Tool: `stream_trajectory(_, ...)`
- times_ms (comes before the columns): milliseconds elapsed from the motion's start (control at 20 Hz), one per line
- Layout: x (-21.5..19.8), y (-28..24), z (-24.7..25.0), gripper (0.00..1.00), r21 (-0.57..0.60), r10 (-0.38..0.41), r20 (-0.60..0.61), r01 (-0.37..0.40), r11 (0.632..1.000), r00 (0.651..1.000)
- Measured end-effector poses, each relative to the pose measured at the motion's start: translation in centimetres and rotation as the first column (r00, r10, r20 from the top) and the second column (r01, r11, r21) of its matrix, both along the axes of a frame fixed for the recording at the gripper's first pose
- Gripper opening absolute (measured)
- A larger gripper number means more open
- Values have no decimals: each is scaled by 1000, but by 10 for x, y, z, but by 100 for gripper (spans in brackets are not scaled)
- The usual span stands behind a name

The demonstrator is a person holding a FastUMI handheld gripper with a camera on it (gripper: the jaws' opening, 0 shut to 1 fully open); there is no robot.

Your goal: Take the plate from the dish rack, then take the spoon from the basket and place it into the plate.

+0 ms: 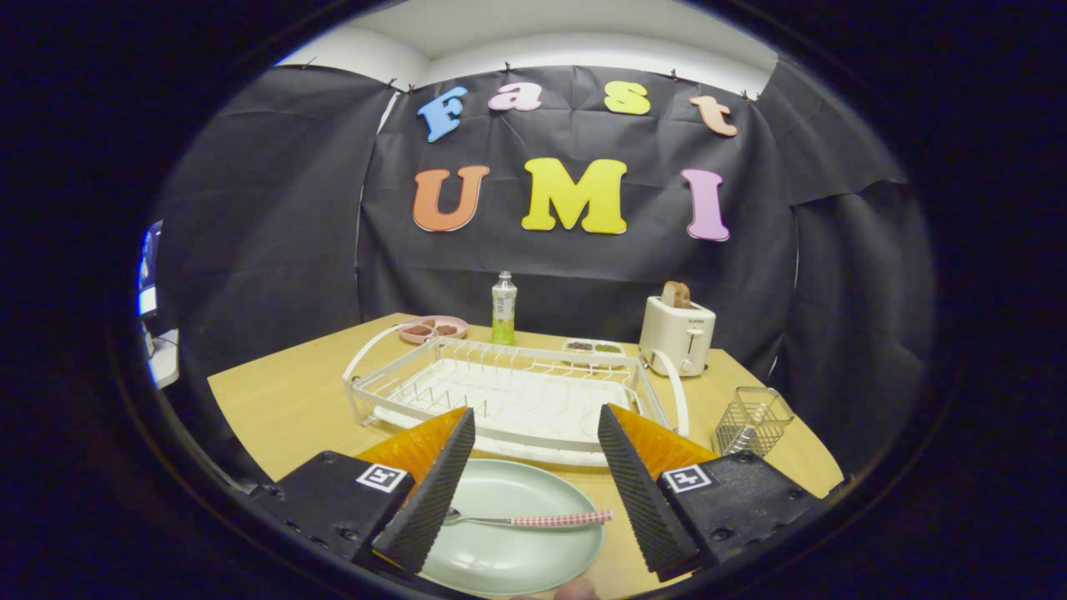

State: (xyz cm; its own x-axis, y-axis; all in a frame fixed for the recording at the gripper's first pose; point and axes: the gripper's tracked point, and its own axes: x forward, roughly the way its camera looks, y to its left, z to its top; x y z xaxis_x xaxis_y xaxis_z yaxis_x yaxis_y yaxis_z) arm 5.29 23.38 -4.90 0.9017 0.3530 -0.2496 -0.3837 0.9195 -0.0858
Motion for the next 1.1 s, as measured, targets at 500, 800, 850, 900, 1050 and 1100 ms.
stream_trajectory(500,-16,-37,32,100,93,-128,173,113,989,976)
stream_trajectory(800,-33,-41,47,100,114,-149,223,127,985,963)
stream_trajectory(850,-36,-40,49,100,116,-150,230,126,985,962)
stream_trajectory(900,-39,-38,50,100,121,-150,234,124,985,961)
stream_trajectory(1050,-47,-31,46,100,139,-142,216,113,984,966)
stream_trajectory(1100,-48,-30,43,100,139,-140,208,112,984,968)
